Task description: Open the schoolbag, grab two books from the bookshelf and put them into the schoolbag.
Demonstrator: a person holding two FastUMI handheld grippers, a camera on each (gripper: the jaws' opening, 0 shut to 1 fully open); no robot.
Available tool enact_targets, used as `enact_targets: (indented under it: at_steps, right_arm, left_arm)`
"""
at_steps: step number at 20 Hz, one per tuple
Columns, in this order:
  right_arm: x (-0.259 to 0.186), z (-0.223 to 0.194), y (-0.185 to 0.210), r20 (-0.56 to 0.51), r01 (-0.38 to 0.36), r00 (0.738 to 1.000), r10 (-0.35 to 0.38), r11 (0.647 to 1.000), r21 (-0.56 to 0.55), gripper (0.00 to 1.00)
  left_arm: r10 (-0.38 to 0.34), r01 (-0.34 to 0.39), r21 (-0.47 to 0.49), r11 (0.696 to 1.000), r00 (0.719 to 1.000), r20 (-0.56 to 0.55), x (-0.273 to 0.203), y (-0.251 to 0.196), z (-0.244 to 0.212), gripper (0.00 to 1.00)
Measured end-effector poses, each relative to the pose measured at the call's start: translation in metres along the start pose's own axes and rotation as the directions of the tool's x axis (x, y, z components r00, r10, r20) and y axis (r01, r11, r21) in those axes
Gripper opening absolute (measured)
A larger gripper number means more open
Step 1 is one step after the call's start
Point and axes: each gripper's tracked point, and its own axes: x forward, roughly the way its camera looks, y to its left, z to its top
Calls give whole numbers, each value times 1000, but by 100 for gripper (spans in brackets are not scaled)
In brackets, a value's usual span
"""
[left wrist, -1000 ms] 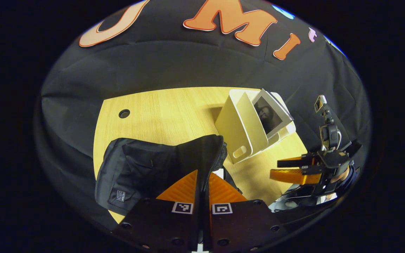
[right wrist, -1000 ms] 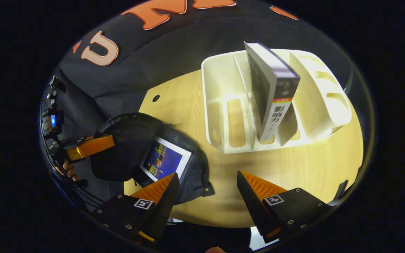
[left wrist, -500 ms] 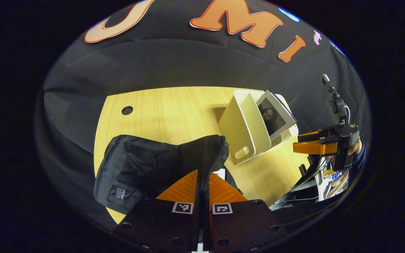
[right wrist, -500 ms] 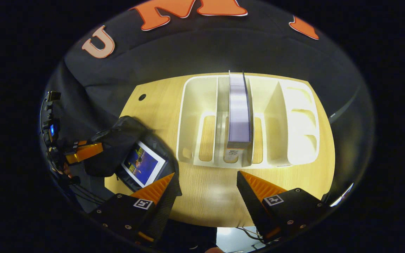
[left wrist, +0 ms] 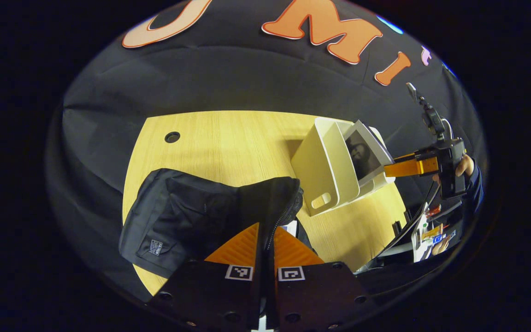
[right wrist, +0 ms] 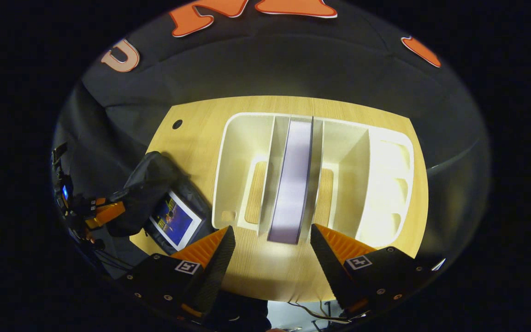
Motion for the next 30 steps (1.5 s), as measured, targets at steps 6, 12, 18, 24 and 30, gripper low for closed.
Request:
enact_targets:
  at_steps: [6,12,18,24,30]
  right_arm:
    - [23,16,-13,-46,31,998,-32,999,-28,94]
    - [44,21,-17,-109,15,994,-16,1000,-8,56]
    - [46,16,-31,-154,85,985,-74,994,66,41]
    - [22,7,-32,-117,118,988,-104,986,120,37]
    - [-12,-30,-11,-82,107,992,-91,969,221,37]
  left_arm:
    - [52,-52,-8,999,999,-8,-9,9,-10,6]
    - [79,-80,-17,997,997,-20,-8,2,-13,6]
    - [101,-101,7,995,994,-38,-5,-4,-13,6]
    - [73,-71,35,997,997,-38,-3,-6,-16,6]
    - [8,-2,126,992,999,-40,-3,-1,-14,6]
